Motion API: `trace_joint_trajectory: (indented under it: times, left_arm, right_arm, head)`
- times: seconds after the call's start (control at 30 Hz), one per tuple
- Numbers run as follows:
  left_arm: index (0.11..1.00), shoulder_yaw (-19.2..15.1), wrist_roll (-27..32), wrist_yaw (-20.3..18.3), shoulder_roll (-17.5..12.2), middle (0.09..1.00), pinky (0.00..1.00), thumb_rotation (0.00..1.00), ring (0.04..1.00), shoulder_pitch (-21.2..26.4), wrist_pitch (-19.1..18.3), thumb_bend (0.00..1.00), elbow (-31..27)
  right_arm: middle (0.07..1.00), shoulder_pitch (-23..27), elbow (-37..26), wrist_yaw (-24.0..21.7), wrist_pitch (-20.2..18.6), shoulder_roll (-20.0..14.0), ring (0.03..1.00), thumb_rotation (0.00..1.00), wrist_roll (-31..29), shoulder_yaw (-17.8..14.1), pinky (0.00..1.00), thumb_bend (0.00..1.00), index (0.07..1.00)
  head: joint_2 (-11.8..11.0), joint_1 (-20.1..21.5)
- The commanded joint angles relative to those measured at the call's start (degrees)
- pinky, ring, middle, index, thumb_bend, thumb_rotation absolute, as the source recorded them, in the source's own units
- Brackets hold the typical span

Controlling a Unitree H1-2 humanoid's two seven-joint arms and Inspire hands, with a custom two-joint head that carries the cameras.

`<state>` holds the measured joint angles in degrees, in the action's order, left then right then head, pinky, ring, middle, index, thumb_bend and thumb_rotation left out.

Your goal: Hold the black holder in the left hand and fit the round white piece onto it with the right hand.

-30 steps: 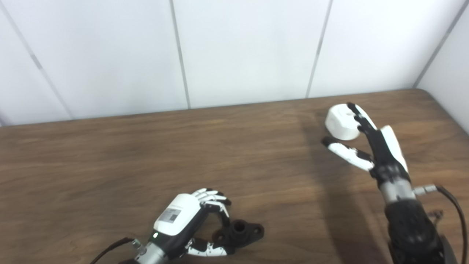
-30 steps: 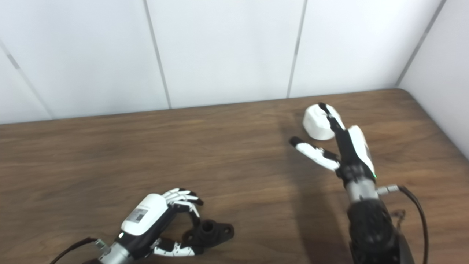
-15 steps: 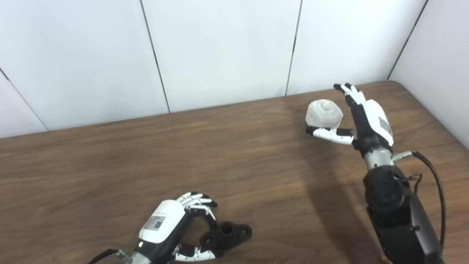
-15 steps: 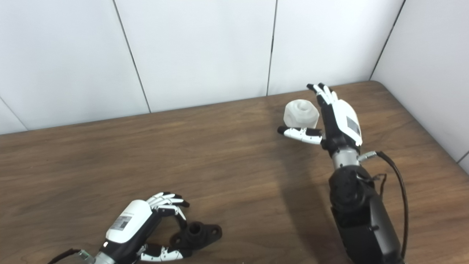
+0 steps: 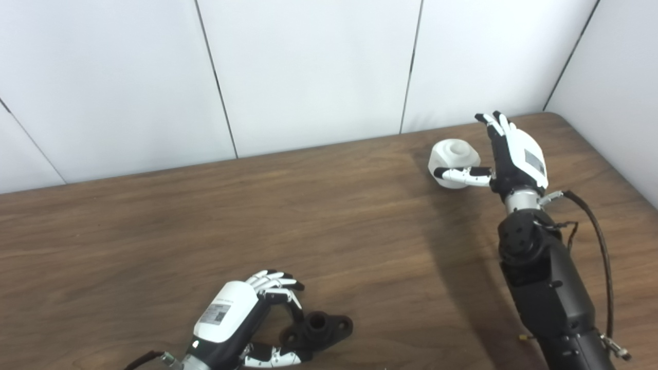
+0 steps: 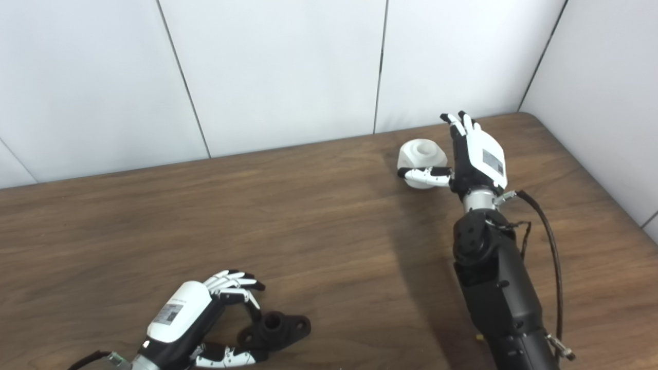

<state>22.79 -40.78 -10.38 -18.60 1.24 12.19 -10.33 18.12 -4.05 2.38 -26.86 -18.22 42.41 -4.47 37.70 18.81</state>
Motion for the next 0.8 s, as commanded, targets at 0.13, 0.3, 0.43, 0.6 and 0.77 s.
trace_joint_trajectory:
  times: [0.13,0.3,0.43,0.6,0.77]
  left_arm:
    - [0.488,0.42,-0.52,-2.04,-0.29,0.786,0.90,0.05,0.856,-0.49,-1.03,0.52,0.00]
    - [0.489,0.47,-1.24,-2.59,-0.20,0.792,0.90,0.05,0.862,-0.37,-1.85,0.52,-0.22]
    - [0.489,0.58,-1.27,-2.79,0.03,0.793,0.91,0.05,0.865,-0.37,-2.16,0.52,0.01]
    - [0.488,0.86,-2.02,-2.22,0.21,0.791,0.90,0.05,0.860,-0.31,-1.85,0.52,0.42]
    - [0.488,0.95,-2.02,-2.20,0.26,0.791,0.90,0.05,0.861,-0.25,-1.94,0.52,0.79]
  right_arm:
    - [0.991,3.73,2.17,0.25,-0.06,-0.35,1.000,0.44,4.39,-1.11,1.00,0.77,0.887]
    - [0.980,4.36,4.13,-0.30,-0.05,0.66,1.000,0.44,5.93,-1.71,0.97,0.77,0.876]
    - [0.978,4.64,5.60,0.00,-0.05,1.14,1.000,0.42,6.24,-2.03,0.97,0.78,0.865]
    - [0.977,4.90,6.88,-0.06,-0.06,1.61,0.997,0.41,7.22,-2.48,0.97,0.78,0.863]
    - [0.984,5.02,7.86,-0.17,-0.05,1.72,1.000,0.42,7.13,-2.99,1.00,0.78,0.867]
  head:
    - [0.41,-0.60]
    - [0.41,-0.60]
    - [0.09,-1.06]
    - [0.22,-1.38]
    - [-0.68,-1.44]
